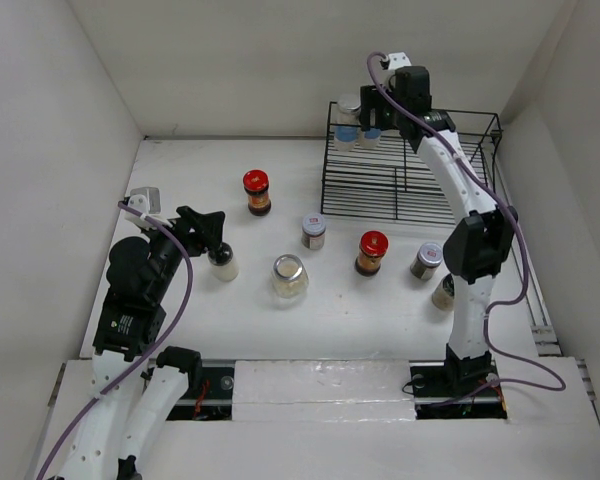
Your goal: Organize the condiment bottles
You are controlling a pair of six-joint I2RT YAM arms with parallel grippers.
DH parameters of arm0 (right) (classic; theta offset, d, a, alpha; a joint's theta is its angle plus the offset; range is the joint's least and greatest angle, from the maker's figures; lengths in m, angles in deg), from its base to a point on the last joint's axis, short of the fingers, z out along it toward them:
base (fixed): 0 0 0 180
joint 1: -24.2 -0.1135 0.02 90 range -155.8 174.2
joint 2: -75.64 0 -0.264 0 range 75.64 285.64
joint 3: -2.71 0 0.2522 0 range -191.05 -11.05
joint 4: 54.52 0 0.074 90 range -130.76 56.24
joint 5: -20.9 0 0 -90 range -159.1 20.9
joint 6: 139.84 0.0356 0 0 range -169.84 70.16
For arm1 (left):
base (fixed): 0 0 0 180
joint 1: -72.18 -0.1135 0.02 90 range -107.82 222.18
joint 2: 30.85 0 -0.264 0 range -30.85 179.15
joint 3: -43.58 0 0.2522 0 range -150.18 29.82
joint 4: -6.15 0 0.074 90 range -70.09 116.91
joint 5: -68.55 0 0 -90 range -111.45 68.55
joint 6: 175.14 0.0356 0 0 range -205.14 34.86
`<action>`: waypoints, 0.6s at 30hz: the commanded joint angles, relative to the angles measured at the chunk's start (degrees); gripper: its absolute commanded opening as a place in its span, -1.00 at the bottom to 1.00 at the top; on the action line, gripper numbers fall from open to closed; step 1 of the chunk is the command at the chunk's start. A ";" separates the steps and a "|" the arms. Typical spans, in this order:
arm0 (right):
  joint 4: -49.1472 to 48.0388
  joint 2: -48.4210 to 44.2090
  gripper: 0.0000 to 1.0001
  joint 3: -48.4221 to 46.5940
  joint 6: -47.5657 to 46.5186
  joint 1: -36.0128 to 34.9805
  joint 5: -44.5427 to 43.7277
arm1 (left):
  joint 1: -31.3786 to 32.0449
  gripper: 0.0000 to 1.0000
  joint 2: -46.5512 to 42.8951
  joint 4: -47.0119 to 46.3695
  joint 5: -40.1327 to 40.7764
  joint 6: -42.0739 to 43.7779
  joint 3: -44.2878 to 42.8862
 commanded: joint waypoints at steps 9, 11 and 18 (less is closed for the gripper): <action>-6.76 -13.26 0.76 1.71 -0.18 -1.21 -2.32 | -0.23 0.43 0.20 -1.68 -0.10 0.46 0.16; -10.62 -20.02 0.20 7.79 -0.18 -2.26 -2.32 | -0.23 0.43 0.20 -1.68 0.42 0.46 0.16; -22.86 -29.36 -0.65 29.87 -1.33 -16.22 3.83 | -0.23 0.29 -0.33 -1.68 1.22 0.46 0.16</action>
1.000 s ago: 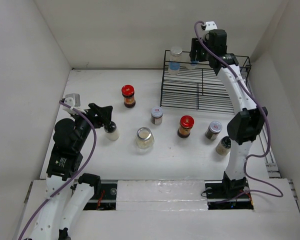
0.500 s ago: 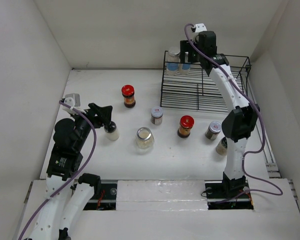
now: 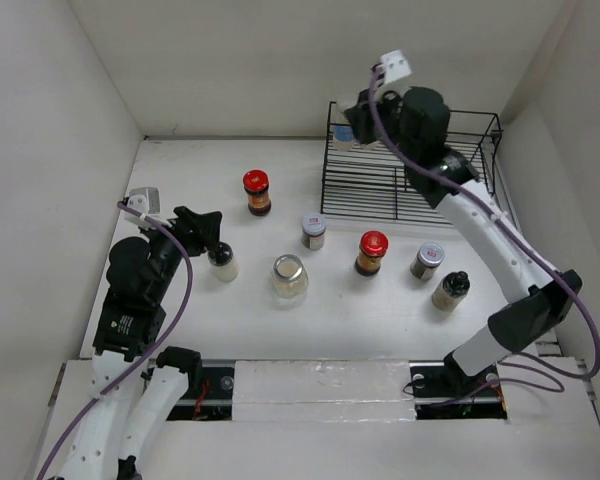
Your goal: Organize the condiment bottles
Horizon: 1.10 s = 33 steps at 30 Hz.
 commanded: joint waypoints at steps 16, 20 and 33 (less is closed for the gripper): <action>-0.74 34.08 0.99 -15.47 -1.09 -19.59 -2.58 | -0.23 0.12 -1.97 -1.07 3.94 -0.07 0.16; -0.73 39.10 0.99 -19.26 0.06 -19.59 -4.60 | -0.23 0.17 -1.97 -1.07 3.42 -0.07 0.16; -6.26 53.00 0.68 -31.83 3.83 -19.59 -5.22 | -0.23 0.19 -0.74 -1.07 3.33 -0.07 -0.37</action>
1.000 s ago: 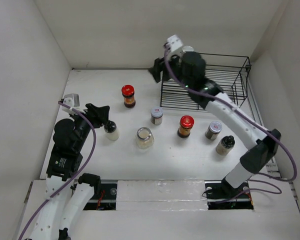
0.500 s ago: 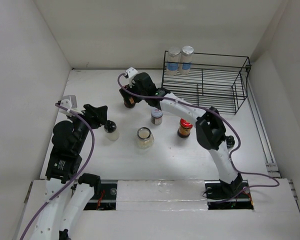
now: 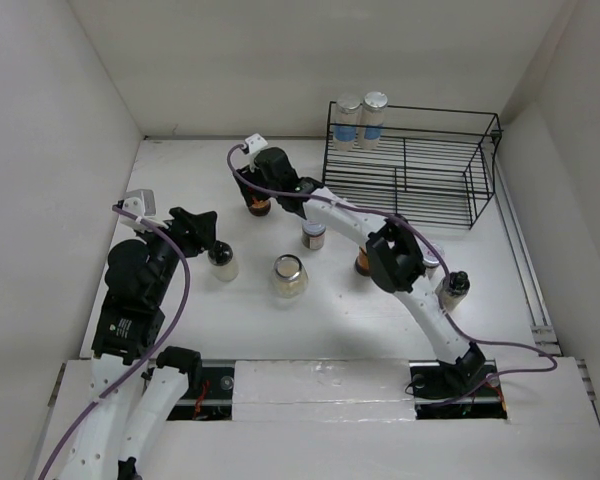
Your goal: Organize the condiment bottles
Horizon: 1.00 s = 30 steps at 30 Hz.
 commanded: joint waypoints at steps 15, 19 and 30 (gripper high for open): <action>-14.12 -32.89 0.04 14.21 -0.23 -0.67 4.47 | -0.23 0.26 0.28 -1.88 0.82 -0.02 -0.37; -11.85 -43.74 -0.01 18.35 -0.86 4.24 2.28 | -0.23 0.29 0.28 -2.40 -0.49 -0.02 0.16; 2.22 -48.77 -0.01 11.77 -0.24 29.47 2.00 | -0.23 0.46 -0.33 -2.40 -1.56 -0.02 0.16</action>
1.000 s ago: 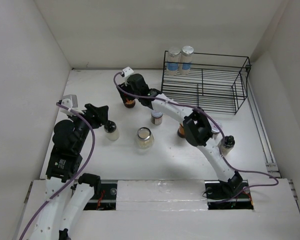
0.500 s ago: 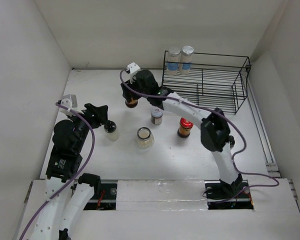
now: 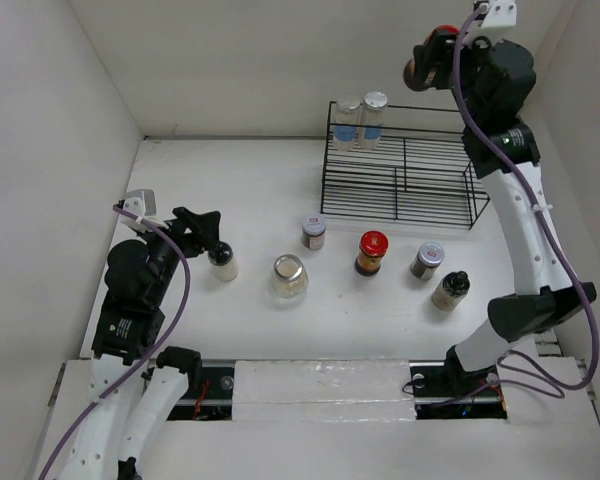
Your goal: Organize the condiment bottles
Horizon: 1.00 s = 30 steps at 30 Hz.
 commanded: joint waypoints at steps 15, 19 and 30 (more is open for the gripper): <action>6.86 18.79 -0.03 -19.43 0.74 10.80 7.70 | -0.23 0.54 0.22 -2.38 -1.36 0.50 0.16; 5.35 19.49 -0.03 -16.27 0.74 10.80 7.70 | -0.23 0.54 0.22 -2.38 -1.27 0.50 0.16; 2.81 21.96 -0.03 -9.25 0.74 10.27 8.23 | -0.23 0.54 0.22 -2.38 -1.27 0.50 0.16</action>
